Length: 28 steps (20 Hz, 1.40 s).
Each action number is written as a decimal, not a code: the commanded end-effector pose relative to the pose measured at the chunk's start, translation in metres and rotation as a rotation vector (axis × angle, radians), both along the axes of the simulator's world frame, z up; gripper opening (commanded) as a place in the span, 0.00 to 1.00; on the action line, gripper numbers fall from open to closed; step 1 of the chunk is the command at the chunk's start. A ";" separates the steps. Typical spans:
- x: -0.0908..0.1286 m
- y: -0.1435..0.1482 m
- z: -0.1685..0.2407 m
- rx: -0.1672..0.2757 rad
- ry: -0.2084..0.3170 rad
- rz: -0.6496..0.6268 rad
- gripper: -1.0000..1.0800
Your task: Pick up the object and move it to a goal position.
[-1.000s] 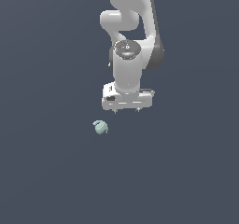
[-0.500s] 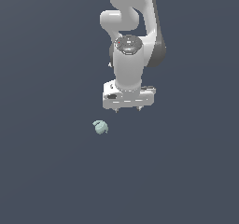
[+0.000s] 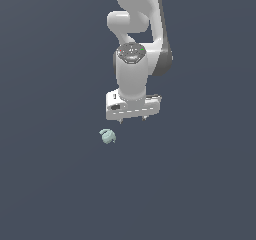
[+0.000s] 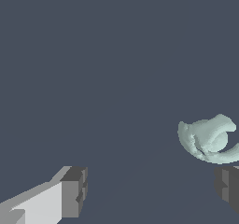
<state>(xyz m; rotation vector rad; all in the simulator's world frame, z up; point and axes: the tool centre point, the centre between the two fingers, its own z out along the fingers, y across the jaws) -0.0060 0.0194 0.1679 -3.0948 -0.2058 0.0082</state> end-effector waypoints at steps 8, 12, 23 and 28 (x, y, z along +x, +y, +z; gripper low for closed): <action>0.005 -0.039 -0.024 -0.014 -0.008 0.152 0.96; 0.007 -0.059 -0.037 -0.021 -0.012 0.234 0.96; 0.006 -0.103 -0.065 -0.034 -0.016 0.411 0.96; 0.006 -0.112 -0.071 -0.036 -0.017 0.450 0.96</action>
